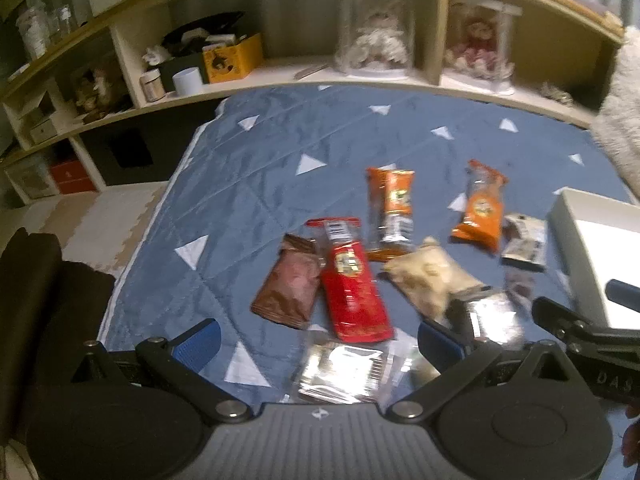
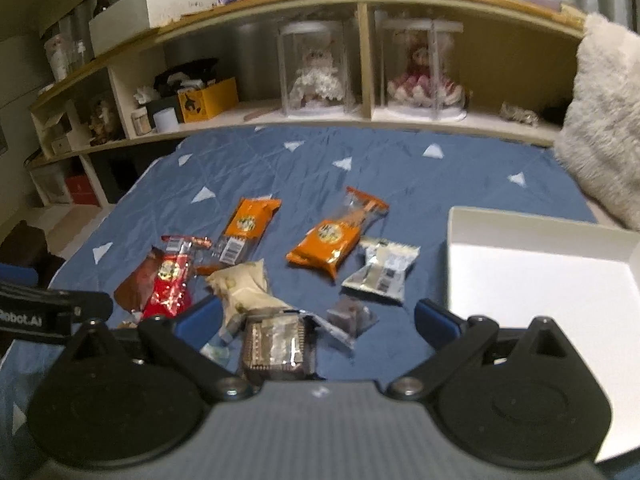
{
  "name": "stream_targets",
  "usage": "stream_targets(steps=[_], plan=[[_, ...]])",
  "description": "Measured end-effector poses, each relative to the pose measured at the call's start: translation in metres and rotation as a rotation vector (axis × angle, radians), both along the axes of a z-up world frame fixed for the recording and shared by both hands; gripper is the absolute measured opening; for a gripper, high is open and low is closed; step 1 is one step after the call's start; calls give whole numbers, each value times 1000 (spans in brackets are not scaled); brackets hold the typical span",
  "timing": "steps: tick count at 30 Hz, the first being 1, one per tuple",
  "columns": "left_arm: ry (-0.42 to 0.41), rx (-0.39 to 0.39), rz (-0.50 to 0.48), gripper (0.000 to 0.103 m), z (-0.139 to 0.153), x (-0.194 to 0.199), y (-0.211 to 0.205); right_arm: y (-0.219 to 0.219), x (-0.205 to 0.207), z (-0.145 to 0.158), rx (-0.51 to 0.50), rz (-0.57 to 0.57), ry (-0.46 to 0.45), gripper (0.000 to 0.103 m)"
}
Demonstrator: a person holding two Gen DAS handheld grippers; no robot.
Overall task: Organize snacks
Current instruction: 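Close the right tool on a clear-wrapped square pastry while the left tool approaches another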
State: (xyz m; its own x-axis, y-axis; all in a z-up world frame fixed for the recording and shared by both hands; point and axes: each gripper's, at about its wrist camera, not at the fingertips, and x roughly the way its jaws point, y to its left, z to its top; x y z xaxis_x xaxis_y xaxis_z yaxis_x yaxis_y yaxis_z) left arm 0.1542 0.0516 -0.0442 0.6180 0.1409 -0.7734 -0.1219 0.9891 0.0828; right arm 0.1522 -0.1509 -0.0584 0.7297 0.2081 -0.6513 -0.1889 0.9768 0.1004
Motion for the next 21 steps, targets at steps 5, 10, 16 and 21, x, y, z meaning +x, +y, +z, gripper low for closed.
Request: stream_targets(steps=[5, 10, 16, 21], plan=[[28, 53, -1, 103, -15, 15, 10, 10, 11, -21, -41, -4, -1, 103], [61, 43, -18, 103, -28, 26, 19, 9, 24, -39, 21, -2, 87, 103], [85, 18, -79, 103, -40, 27, 18, 13, 28, -55, 50, 23, 136, 102], [112, 2, -131, 103, -45, 26, 15, 18, 23, -63, 36, 24, 127, 100]])
